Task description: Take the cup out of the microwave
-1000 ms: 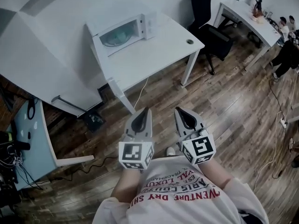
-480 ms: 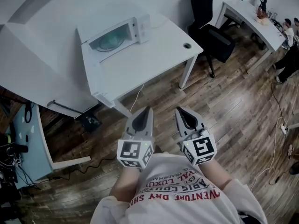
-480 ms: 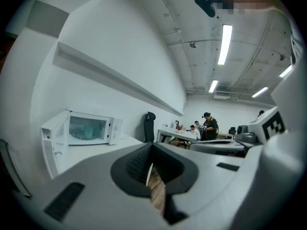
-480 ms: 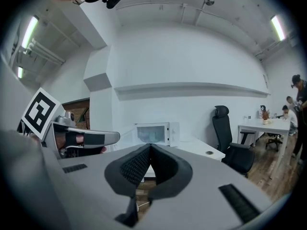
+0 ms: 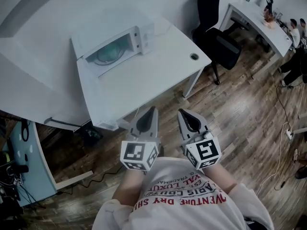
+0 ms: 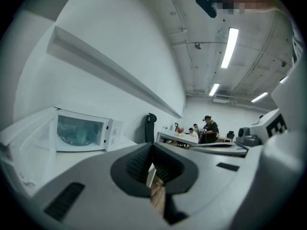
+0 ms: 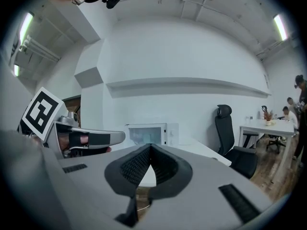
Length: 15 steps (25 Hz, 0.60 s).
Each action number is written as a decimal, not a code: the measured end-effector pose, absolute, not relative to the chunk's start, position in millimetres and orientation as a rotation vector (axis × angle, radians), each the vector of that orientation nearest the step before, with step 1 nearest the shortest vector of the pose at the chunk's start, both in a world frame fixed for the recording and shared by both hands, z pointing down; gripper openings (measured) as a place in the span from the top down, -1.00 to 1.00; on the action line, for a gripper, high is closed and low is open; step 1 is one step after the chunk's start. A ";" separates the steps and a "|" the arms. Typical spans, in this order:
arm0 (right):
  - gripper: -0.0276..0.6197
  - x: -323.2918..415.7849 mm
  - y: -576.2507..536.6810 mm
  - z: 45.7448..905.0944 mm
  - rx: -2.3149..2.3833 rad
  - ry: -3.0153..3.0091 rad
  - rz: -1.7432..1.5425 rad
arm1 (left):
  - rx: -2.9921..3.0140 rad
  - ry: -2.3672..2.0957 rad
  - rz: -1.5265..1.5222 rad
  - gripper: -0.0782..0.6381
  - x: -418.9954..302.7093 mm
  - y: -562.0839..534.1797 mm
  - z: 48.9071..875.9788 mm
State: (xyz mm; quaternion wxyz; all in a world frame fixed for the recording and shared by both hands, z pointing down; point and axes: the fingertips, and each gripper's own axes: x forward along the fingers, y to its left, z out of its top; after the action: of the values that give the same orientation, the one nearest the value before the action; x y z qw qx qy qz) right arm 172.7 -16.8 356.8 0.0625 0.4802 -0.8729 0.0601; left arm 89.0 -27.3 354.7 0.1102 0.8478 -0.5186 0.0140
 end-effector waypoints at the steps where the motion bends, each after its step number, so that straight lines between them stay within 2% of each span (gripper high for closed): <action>1: 0.90 168.9 -27.7 355.5 1.456 -2.636 0.176 | 2.494 -1.521 0.029 0.76 84.8 -38.3 352.8; 15: 0.90 87.5 -163.3 346.8 1.412 -2.685 0.160 | 2.493 -1.619 0.061 0.76 6.7 -161.1 348.5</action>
State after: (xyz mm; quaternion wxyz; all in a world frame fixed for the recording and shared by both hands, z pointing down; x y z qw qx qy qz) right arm 87.5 -163.3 346.8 0.0516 0.4642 -0.8827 0.0525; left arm 6.7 -161.1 348.5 0.0841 0.8356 -0.5425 0.0206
